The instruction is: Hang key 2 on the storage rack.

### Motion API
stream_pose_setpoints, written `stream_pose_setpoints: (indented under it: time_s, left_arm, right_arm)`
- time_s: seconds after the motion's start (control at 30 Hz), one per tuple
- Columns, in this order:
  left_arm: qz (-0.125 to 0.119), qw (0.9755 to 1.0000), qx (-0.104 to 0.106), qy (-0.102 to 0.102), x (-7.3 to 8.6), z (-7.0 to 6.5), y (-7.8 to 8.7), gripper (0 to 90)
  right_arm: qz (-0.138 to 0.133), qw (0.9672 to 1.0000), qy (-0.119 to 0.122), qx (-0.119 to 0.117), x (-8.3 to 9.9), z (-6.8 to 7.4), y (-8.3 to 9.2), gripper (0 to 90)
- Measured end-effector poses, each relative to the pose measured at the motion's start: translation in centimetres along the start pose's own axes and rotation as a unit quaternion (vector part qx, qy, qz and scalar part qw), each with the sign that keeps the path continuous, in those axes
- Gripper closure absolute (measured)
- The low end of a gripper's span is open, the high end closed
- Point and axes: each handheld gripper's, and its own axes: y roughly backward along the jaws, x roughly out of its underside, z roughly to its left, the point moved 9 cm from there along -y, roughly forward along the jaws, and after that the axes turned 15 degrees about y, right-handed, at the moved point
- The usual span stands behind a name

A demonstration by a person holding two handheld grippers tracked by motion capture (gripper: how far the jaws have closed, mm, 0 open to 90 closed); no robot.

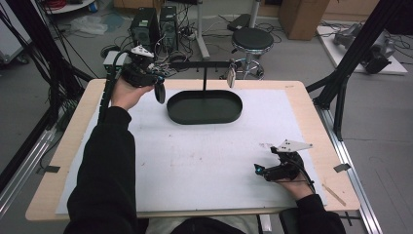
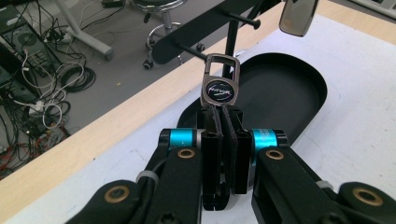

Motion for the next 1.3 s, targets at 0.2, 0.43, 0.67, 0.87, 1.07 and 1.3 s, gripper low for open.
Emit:
stream_pose_setpoints:
  time_s: [0.2,0.43,0.67,0.87,1.07,1.3]
  left_arm:
    - [-0.002,0.9999,-0.012,0.0,-0.6,0.0,-1.4,86.2]
    - [-0.004,0.9999,-0.012,0.011,-0.6,0.1,-2.5,86.2]
    - [-0.003,0.9998,-0.017,0.014,-0.4,0.0,-3.5,86.2]
    - [-0.002,0.9993,-0.036,-0.001,-0.2,0.1,-3.9,86.0]
    - [0.006,0.9991,-0.041,-0.008,0.2,0.1,-4.7,85.9]
    - [0.007,0.9986,-0.052,-0.006,0.3,0.7,-5.3,85.9]
  right_arm:
    - [-0.005,1.0,-0.002,-0.002,-0.1,-0.1,0.1,0.9]
    - [-0.009,1.0,-0.002,-0.001,-0.1,-0.1,0.1,0.9]
    - [-0.008,1.0,-0.003,-0.002,-0.1,-0.1,0.1,0.9]
    - [-0.007,1.0,-0.004,-0.003,0.0,-0.1,0.2,0.9]
    - [-0.01,0.9999,-0.006,-0.002,0.0,-0.2,0.2,0.9]
    - [-0.011,0.9999,-0.005,-0.003,-0.1,-0.1,0.2,0.9]
